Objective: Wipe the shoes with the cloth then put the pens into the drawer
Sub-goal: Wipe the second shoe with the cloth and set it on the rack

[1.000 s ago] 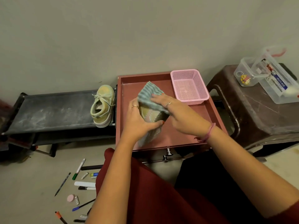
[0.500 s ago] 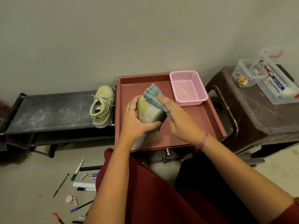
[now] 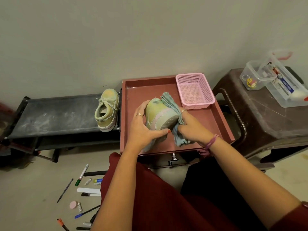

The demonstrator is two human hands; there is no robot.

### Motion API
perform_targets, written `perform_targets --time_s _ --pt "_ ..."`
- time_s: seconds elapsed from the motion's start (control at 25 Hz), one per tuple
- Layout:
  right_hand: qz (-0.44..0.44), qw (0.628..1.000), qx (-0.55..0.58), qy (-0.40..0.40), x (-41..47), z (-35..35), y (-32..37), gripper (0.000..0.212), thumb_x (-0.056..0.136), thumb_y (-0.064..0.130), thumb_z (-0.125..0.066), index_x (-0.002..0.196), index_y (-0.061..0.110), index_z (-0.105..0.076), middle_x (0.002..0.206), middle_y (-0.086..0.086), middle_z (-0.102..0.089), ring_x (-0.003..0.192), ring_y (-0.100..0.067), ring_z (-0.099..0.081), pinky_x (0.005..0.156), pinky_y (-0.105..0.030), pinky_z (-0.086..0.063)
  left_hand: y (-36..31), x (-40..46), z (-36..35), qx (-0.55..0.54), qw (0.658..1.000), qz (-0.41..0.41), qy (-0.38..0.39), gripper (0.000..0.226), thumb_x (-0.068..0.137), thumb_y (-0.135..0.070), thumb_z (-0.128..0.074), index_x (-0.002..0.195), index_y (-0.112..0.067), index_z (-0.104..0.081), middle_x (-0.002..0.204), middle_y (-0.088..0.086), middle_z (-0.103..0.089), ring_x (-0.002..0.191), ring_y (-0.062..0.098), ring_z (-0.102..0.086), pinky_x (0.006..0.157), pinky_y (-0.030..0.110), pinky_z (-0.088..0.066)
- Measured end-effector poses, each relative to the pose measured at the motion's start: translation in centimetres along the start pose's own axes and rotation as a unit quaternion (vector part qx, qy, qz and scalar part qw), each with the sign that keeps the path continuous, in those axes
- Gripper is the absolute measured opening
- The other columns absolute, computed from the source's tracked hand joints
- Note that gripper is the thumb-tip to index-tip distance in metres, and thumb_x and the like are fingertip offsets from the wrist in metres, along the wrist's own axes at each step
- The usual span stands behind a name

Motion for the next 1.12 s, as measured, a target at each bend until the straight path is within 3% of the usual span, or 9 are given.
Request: perform_targets --time_s 0.16,0.28,0.36,0.48,0.6,0.68,0.8,0.92,1.12 --pt "0.012 0.999 0.041 -0.011 -1.2 -0.5 -0.1 0.071 0.082 -0.012 -0.044 0.144 0.018 -0.029 0.138 0.002 -0.046 0.125 -0.012 -0.047 0.106 -0.027 -0.038 0.4 -0.1 0.4 0.009 1.0 -0.007 0.016 0.095 0.052 -0.025 -0.094 0.132 -0.036 -0.044 0.132 -0.011 -0.047 0.121 0.001 -0.046 0.101 0.016 -0.038" --pt "0.12 0.983 -0.127 -0.059 -2.2 -0.4 2.3 0.074 0.076 -0.011 -0.037 0.145 0.018 -0.032 0.147 0.0 -0.038 0.134 -0.019 -0.039 0.114 -0.035 -0.03 0.5 -0.1 0.3 0.0 1.0 0.006 0.017 0.092 0.051 -0.023 -0.094 0.129 -0.033 -0.045 0.13 -0.011 -0.049 0.119 -0.006 -0.046 0.099 0.012 -0.039" --pt "0.233 0.93 -0.282 -0.032 -2.2 -0.6 3.6 0.074 0.073 -0.008 -0.04 0.143 0.015 -0.037 0.149 -0.003 -0.037 0.14 -0.023 -0.029 0.117 -0.034 -0.021 0.6 -0.1 0.0 -0.016 1.0 0.024 0.003 0.087 0.05 -0.018 -0.094 0.125 -0.023 -0.049 0.124 -0.01 -0.053 0.112 -0.012 -0.05 0.097 0.018 -0.043" --pt "0.216 0.942 -0.254 0.037 -0.4 0.6 3.0 0.079 0.072 -0.015 -0.041 0.143 0.019 -0.036 0.149 -0.001 -0.036 0.141 -0.02 -0.029 0.117 -0.031 -0.022 0.6 0.1 -0.1 -0.012 1.0 0.022 -0.003 0.089 0.049 -0.021 -0.095 0.126 -0.021 -0.05 0.126 -0.009 -0.052 0.116 -0.004 -0.05 0.101 0.023 -0.043" --pt "0.077 0.985 -0.133 0.084 0.6 1.8 1.5 0.088 0.069 -0.016 -0.036 0.144 0.031 -0.028 0.129 -0.003 -0.052 0.105 -0.031 -0.061 0.09 -0.052 -0.05 0.3 0.0 0.3 0.005 1.0 0.008 0.011 0.098 0.049 -0.025 -0.094 0.134 -0.029 -0.045 0.132 -0.01 -0.048 0.122 0.002 -0.047 0.102 0.02 -0.039" --pt "0.022 0.992 -0.106 0.07 0.2 1.7 1.4 0.086 0.073 -0.015 -0.035 0.144 0.033 -0.025 0.111 -0.004 -0.058 0.077 -0.036 -0.065 0.07 -0.052 -0.056 0.3 -0.1 0.4 0.01 1.0 0.002 0.017 0.096 0.051 -0.024 -0.094 0.133 -0.032 -0.045 0.131 -0.01 -0.047 0.121 0.002 -0.047 0.1 0.017 -0.039" --pt "0.119 0.973 -0.199 0.022 -1.1 0.3 3.3 0.083 0.075 -0.017 -0.042 0.147 0.02 -0.026 0.147 -0.004 -0.038 0.13 -0.021 -0.044 0.111 -0.029 -0.032 0.2 -0.2 0.3 0.004 1.0 0.012 0.011 0.092 0.052 -0.021 -0.094 0.128 -0.034 -0.043 0.13 -0.012 -0.048 0.12 -0.004 -0.046 0.102 0.014 -0.039" --pt "0.232 0.904 -0.36 -0.019 -1.5 -0.7 3.8 0.083 0.074 -0.014 -0.052 0.147 0.016 -0.027 0.155 -0.004 -0.025 0.144 -0.026 -0.018 0.119 -0.032 -0.013 0.1 -0.1 0.0 -0.012 1.0 0.028 -0.003 0.084 0.052 -0.017 -0.094 0.12 -0.029 -0.048 0.121 -0.012 -0.054 0.111 -0.012 -0.049 0.098 0.012 -0.041" --pt "0.129 0.985 -0.111 -0.025 -0.5 0.6 1.3 0.084 0.067 -0.02 -0.038 0.141 0.02 -0.036 0.146 -0.001 -0.038 0.135 -0.022 -0.037 0.113 -0.042 -0.03 -0.2 0.2 -0.5 -0.005 1.0 0.022 0.009 0.095 0.052 -0.021 -0.094 0.133 -0.027 -0.045 0.131 -0.012 -0.048 0.116 -0.008 -0.046 0.095 0.004 -0.034"
Point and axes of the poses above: each hand's wrist, its own x-axis towards the middle knuckle, its own z-axis out of the back of the hand, y = z × x, the point moved 2 cm from there along x, towards the middle knuckle
